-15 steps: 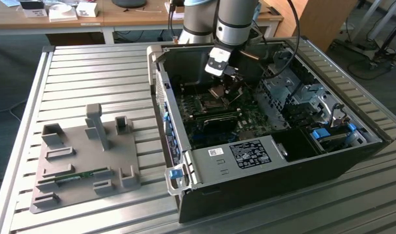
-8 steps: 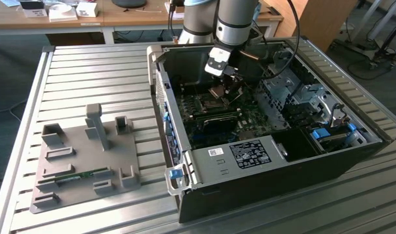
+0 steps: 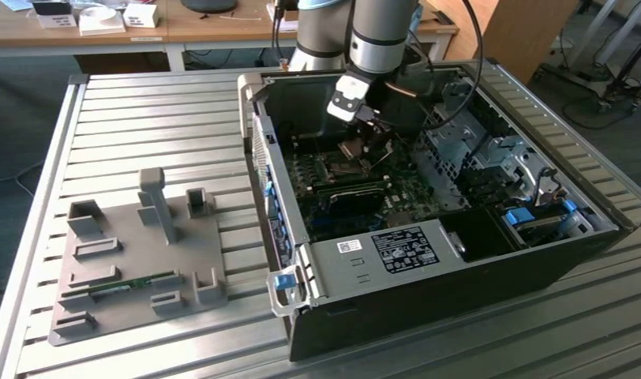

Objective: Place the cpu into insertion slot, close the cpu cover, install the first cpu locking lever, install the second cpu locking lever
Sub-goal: 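Place the cpu into insertion slot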

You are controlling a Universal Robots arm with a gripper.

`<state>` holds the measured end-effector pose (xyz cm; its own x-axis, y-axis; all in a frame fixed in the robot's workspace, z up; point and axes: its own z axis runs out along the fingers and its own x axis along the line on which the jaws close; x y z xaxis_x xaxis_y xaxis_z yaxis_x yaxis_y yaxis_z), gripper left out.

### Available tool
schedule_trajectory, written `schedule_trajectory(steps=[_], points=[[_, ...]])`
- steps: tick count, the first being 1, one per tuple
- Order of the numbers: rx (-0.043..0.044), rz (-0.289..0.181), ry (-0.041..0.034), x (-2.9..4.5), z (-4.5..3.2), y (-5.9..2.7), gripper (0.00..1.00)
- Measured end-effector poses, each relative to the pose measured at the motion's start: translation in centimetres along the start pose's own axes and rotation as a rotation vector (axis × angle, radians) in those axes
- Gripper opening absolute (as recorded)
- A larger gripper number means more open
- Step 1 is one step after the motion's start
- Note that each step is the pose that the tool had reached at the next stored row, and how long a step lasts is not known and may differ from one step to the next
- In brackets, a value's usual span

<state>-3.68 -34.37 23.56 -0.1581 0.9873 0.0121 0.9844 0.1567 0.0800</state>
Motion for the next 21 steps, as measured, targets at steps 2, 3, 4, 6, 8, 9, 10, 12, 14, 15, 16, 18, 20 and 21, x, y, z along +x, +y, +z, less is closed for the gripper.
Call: schedule_trajectory(steps=[2,3,4,6,8,9,10,12,14,15,16,18,20,21], points=[[-0.0004,0.036,-0.0029,0.00,0.00,0.00,0.54],[-0.0006,0.053,-0.0043,0.00,0.01,0.00,0.54],[-0.0008,0.071,-0.0057,0.00,0.01,0.00,0.54],[-0.0012,0.104,-0.0084,0.00,0.01,0.00,0.54],[-0.0013,0.117,-0.0094,0.00,0.01,0.00,0.54],[-0.0014,0.117,-0.0094,0.00,0.02,0.00,0.54],[-0.0014,0.117,-0.0094,0.00,0.02,0.00,0.54],[-0.0014,0.118,-0.0095,0.00,0.02,0.00,0.54],[-0.0014,0.118,-0.0094,0.00,0.02,0.00,0.54],[-0.0013,0.118,-0.0096,0.00,0.02,-0.01,0.54],[-0.0013,0.118,-0.0097,0.01,0.02,-0.05,0.54],[-0.0014,0.118,-0.0094,0.04,0.05,-0.23,0.54],[-0.0015,0.118,-0.0094,0.07,0.07,-0.44,0.54],[-0.0014,0.118,-0.0095,0.07,0.10,-0.48,0.54]])
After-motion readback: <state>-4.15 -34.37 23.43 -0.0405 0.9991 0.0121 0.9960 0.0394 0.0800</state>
